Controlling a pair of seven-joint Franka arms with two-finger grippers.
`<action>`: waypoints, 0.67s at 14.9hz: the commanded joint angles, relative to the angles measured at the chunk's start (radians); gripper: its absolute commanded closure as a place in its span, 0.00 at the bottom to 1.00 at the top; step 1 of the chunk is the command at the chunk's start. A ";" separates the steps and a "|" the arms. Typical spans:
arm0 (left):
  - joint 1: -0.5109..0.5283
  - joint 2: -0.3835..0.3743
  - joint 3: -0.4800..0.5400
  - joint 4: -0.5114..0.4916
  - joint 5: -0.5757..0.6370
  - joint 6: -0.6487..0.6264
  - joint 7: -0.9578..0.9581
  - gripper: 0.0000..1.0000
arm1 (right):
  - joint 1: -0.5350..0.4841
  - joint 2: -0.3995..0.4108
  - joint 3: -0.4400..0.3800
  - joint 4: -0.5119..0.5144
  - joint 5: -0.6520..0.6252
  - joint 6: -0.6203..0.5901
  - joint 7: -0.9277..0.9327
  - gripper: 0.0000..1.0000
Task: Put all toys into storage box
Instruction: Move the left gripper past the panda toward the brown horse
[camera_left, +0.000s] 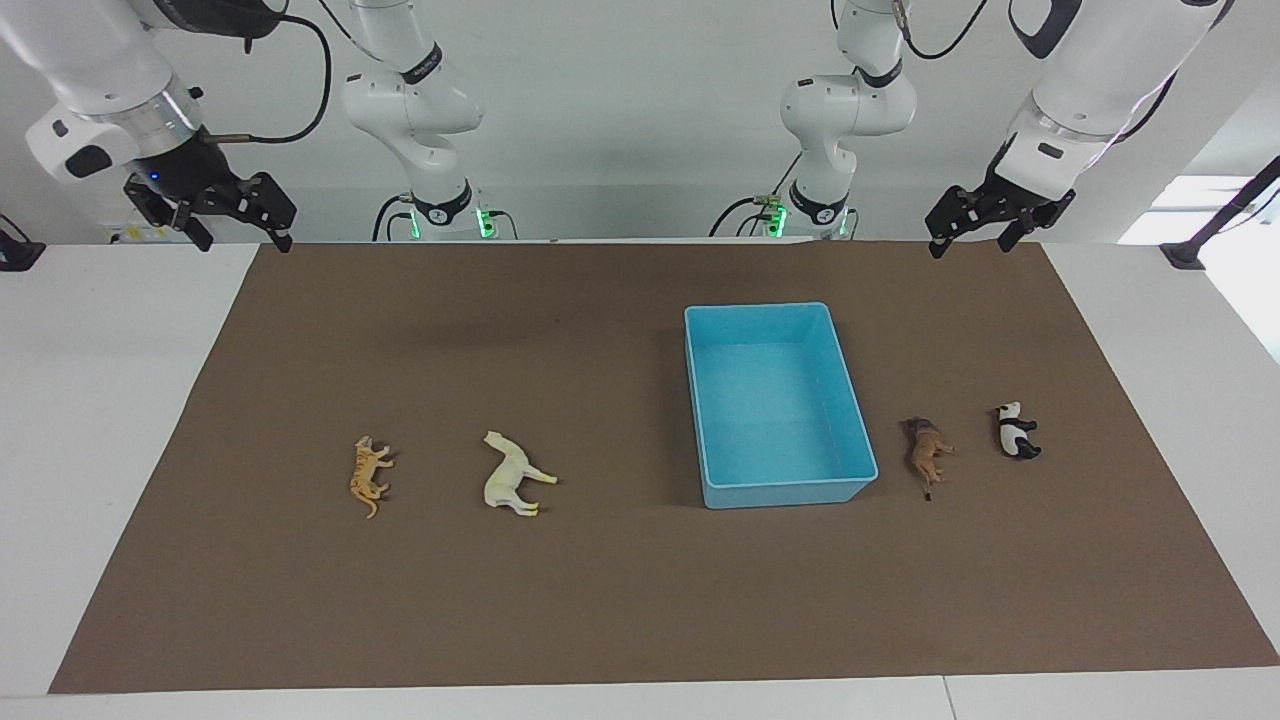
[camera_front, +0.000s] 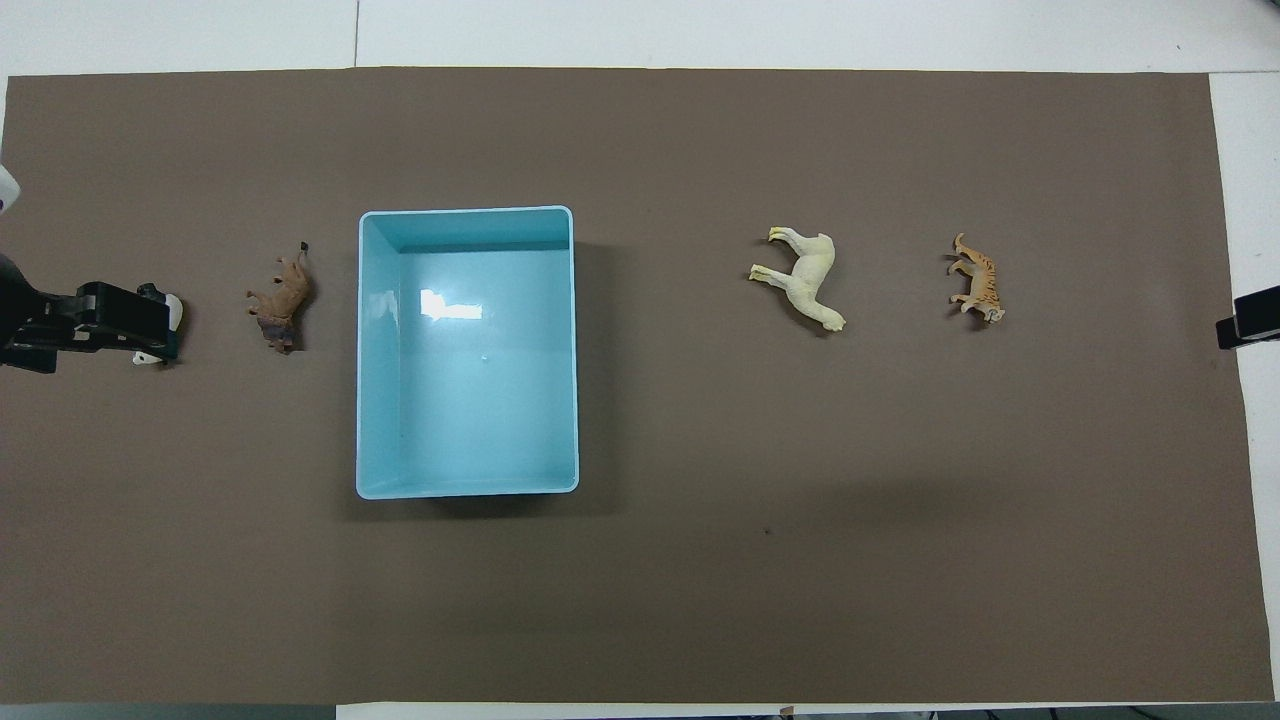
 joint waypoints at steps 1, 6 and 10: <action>0.001 -0.037 0.005 -0.050 0.005 0.023 -0.003 0.00 | -0.010 -0.018 0.007 -0.024 -0.015 0.016 -0.018 0.00; 0.044 -0.036 0.006 -0.142 0.009 0.250 0.035 0.00 | -0.011 -0.018 0.007 -0.021 -0.013 0.015 -0.018 0.00; 0.089 0.013 0.006 -0.287 0.009 0.512 0.045 0.00 | -0.005 -0.021 0.010 -0.027 -0.015 0.029 -0.022 0.00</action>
